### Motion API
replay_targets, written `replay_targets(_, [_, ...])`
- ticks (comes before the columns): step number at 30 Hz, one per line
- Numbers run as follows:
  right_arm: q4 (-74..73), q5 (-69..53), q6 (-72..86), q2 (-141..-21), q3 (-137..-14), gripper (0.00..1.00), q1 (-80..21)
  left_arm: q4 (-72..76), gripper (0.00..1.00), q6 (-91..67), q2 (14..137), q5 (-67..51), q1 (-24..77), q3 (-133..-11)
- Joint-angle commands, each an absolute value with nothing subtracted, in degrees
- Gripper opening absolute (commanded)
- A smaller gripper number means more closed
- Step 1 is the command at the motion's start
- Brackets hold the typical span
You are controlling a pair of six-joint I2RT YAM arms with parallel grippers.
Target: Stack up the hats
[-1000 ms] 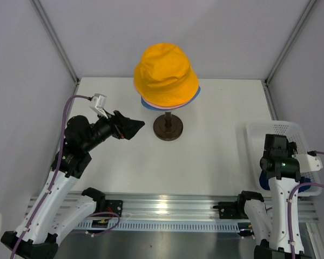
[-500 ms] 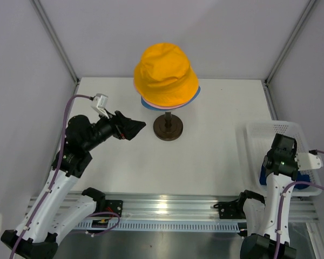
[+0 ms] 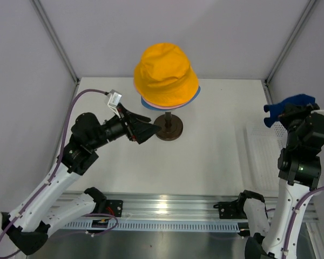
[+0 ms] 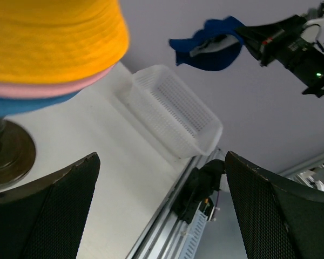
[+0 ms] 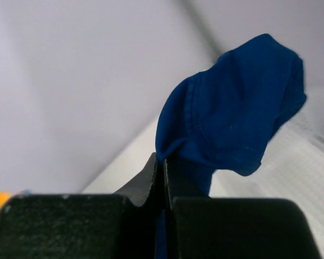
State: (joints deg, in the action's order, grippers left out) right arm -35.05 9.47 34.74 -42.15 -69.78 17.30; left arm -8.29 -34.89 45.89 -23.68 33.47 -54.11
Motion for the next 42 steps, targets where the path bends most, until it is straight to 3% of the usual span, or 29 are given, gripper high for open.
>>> replay_targets(1, [-25.2, -7.1, 32.5, -47.7, -73.6, 0.0, 15.9, -0.4, 0.99, -37.3, 51.7, -22.6, 38.8, -61.4])
replay_targets(8, [-15.3, -14.3, 34.0, -54.1, -76.3, 0.0, 7.7, 3.8, 1.0, -38.2, 68.4, -19.2, 46.2, -76.9])
replay_targets(14, [-13.4, -13.5, 30.2, -58.8, -78.7, 0.0, 1.7, 12.1, 0.95, -60.4, 80.3, -20.0, 48.0, -80.9])
replay_targets(20, [-10.6, -15.0, 31.5, -59.7, -78.4, 0.0, 1.5, 17.5, 0.95, -67.1, 85.9, -13.9, 50.8, -81.6])
replay_targets(29, [-9.5, -19.0, 33.0, -57.7, -75.4, 0.0, 1.0, 16.0, 0.93, -69.9, 94.9, -5.6, 53.4, -93.1])
replay_targets(40, [-11.6, -18.5, 27.7, -53.4, -74.4, 0.0, 0.5, 10.8, 0.88, -76.5, 105.0, -5.8, 55.5, -105.0])
replay_targets(42, [-12.7, -18.5, 26.5, -52.4, -74.5, 0.0, 0.4, 9.4, 0.83, -76.2, 106.5, -6.3, 55.5, -107.4])
